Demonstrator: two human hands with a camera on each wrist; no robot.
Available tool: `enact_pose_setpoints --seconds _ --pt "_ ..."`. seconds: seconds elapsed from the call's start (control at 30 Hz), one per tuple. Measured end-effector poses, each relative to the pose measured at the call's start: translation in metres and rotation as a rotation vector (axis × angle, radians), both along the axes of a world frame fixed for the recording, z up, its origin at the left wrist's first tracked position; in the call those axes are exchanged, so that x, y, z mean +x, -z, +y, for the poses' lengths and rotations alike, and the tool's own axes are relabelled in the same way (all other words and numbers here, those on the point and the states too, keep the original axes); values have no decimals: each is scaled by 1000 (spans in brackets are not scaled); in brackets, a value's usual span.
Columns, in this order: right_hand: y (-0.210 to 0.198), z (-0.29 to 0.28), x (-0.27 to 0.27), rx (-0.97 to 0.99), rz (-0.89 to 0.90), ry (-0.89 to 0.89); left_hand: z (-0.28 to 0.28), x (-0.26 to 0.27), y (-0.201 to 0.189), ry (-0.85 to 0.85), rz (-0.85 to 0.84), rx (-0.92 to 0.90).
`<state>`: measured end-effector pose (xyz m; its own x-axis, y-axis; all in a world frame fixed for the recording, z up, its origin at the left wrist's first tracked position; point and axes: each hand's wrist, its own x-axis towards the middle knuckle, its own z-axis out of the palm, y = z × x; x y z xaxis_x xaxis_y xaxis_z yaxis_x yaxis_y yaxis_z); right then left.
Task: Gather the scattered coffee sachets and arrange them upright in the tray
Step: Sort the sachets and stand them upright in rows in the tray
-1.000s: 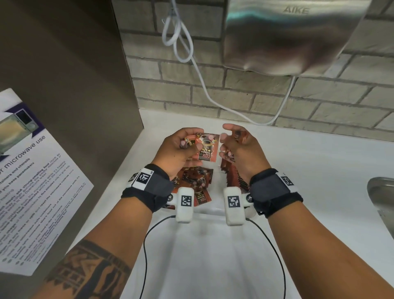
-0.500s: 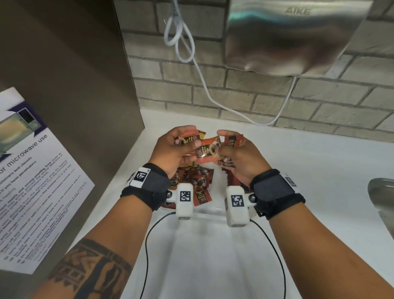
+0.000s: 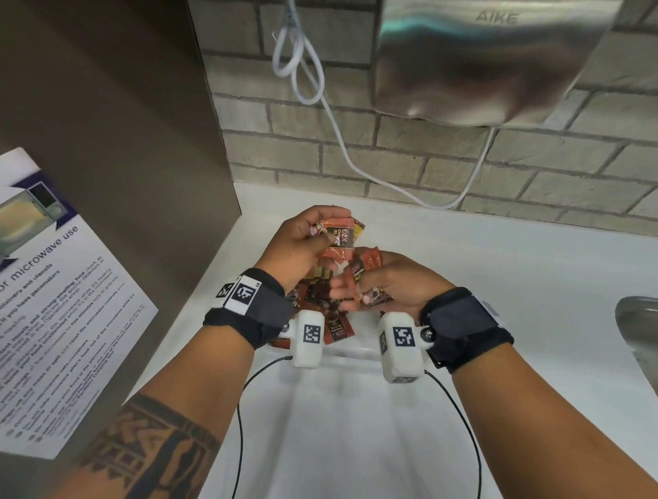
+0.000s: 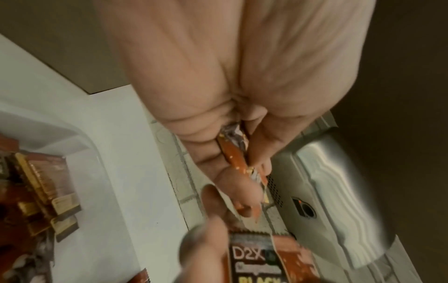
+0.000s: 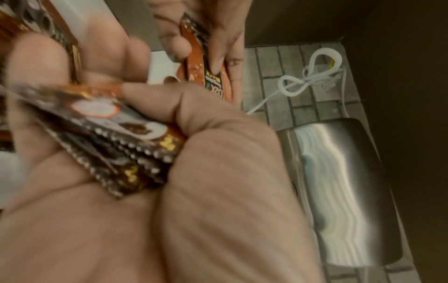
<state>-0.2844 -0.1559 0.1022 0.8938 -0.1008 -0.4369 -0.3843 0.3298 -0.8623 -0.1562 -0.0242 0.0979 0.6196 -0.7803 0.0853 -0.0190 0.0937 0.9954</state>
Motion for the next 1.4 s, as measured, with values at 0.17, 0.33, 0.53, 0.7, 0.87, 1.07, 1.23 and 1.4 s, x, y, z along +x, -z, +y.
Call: enact_pose_setpoints --seconds 0.17,0.33,0.53,0.7,0.87,1.07,1.23,1.4 --pt "1 -5 9 -193 -166 387 2 0 6 -30 -38 0" --pt "-3 -5 12 -188 -210 405 -1 0 8 -50 35 -10" --pt "4 -7 12 -173 -253 501 3 2 8 -54 72 40" --pt "3 -1 18 -117 -332 611 -3 -12 9 -93 84 88" --pt "4 -2 17 -126 -332 580 -4 -14 6 -150 98 77" --pt "0 -7 13 -141 -259 581 -2 -8 5 -362 -61 107" --pt "2 2 17 -127 -268 522 -8 -16 9 -275 -296 79" --pt "4 -7 11 -120 -294 556 1 -7 12 -256 -126 15"
